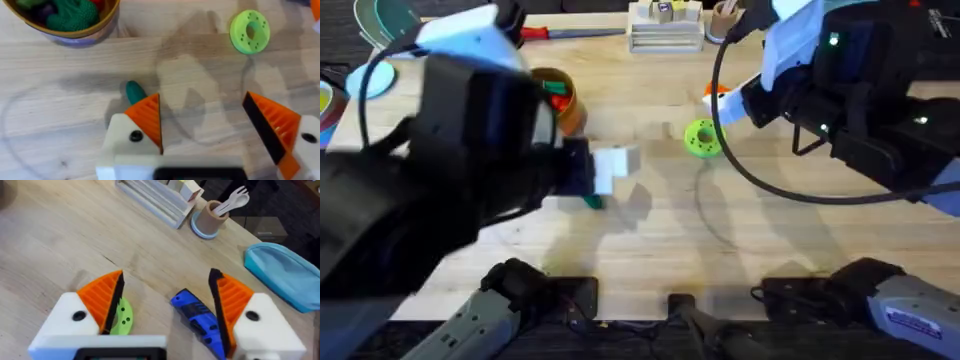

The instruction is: Pick up the gripper from the table and insert it into the empty holder that is missing its gripper. Then pick up a screw, insert it into the mounting hole, and use the screwdriver to tighten it. Finally, clean up the table by picking up the vegetable and placing it into the bucket.

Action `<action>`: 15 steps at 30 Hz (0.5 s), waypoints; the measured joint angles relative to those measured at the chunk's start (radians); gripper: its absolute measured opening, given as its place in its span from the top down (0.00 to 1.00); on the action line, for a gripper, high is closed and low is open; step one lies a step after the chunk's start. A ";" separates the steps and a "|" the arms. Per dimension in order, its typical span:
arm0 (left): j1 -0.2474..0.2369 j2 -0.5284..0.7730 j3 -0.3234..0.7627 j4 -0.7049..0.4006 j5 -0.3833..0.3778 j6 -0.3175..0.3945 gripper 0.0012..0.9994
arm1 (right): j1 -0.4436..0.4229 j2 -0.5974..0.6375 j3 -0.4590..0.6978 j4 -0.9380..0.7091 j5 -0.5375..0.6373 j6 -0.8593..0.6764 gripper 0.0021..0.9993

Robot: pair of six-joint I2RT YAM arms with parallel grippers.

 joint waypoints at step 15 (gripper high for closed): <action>0.000 0.186 0.023 -0.129 -0.021 -0.354 0.01 | 0.000 0.000 0.000 0.000 0.000 0.000 0.01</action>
